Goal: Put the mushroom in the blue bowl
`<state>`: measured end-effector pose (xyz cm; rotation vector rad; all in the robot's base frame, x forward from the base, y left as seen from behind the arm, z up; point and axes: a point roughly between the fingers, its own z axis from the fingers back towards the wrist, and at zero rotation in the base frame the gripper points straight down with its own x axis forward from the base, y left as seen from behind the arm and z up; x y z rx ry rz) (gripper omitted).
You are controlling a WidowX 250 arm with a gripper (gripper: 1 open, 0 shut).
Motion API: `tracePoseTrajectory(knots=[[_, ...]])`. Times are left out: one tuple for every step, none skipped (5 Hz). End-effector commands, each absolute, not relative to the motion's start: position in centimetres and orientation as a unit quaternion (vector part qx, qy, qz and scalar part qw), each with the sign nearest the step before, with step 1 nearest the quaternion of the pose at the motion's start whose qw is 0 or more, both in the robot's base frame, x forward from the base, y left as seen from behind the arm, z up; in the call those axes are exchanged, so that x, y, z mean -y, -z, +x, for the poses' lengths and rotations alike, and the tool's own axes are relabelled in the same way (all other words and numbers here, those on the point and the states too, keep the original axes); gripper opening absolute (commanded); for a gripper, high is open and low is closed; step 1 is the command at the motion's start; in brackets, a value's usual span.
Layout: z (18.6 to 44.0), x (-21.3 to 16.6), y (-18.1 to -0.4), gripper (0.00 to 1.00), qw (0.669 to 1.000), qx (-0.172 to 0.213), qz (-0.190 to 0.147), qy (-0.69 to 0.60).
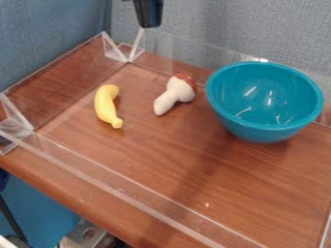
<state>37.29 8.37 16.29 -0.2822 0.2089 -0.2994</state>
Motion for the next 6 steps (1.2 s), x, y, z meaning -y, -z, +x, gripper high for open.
tracePoseTrajectory(knots=[[37.6,-8.0,-18.9,1.0,0.98,-0.053,-0.105,0.16],[38.3,-8.0,-16.8,1.0,0.981,-0.062,-0.1,0.155],[38.3,-8.3,-14.7,1.0,0.983,-0.071,-0.099,0.14],[38.2,-8.1,-12.6,1.0,0.984,-0.076,-0.097,0.127],[38.8,-7.6,-10.4,1.0,0.986,-0.081,-0.095,0.106],[39.5,-7.4,-8.4,1.0,0.988,-0.088,-0.093,0.084]])
